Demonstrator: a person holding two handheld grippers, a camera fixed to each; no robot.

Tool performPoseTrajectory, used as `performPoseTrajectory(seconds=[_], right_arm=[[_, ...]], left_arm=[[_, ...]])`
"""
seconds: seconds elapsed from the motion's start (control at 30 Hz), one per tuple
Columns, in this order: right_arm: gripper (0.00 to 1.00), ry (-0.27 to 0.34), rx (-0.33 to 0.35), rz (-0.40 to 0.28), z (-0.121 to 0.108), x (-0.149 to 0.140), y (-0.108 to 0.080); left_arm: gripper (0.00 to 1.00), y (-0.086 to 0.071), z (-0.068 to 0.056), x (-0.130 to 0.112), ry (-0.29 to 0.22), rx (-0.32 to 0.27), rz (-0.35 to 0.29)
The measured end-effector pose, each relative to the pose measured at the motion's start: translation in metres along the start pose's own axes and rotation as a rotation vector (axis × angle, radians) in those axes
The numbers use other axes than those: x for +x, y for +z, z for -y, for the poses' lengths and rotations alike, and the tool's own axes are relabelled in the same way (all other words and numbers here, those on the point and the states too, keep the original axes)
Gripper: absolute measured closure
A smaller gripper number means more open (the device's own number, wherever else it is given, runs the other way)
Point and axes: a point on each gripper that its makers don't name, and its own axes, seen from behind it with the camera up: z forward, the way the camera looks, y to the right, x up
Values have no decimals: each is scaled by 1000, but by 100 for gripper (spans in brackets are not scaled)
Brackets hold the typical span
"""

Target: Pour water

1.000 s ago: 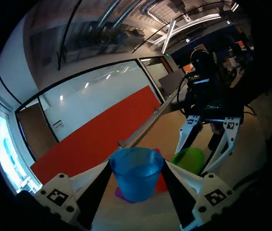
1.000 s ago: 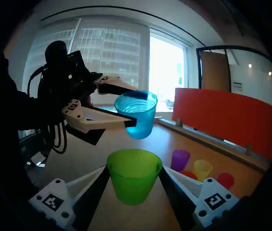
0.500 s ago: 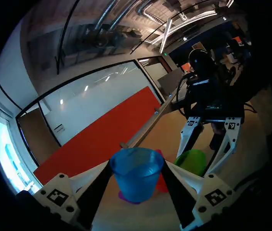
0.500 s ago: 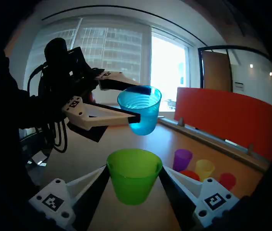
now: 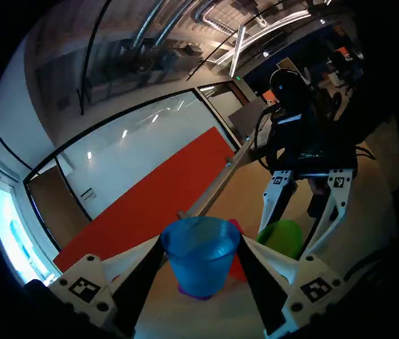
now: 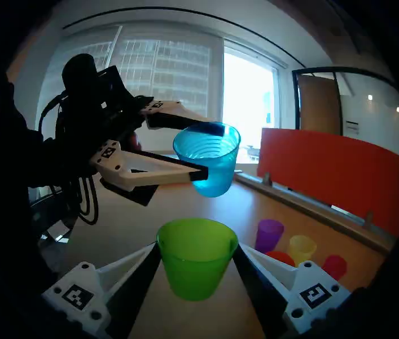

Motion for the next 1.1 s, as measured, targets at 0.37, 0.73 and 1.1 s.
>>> performPoseTrajectory(seconds=[0.37, 0.73, 1.1], right_arm=[[9, -1, 8, 6, 1, 0, 2], [9, -5, 13, 8, -1, 2, 6], [9, -10, 18, 10, -1, 4, 7]], left_arm=[[13, -2, -1, 2, 19, -1, -3], [13, -3, 0, 4, 56, 3, -2], [13, -1, 0, 6, 93, 3, -4]])
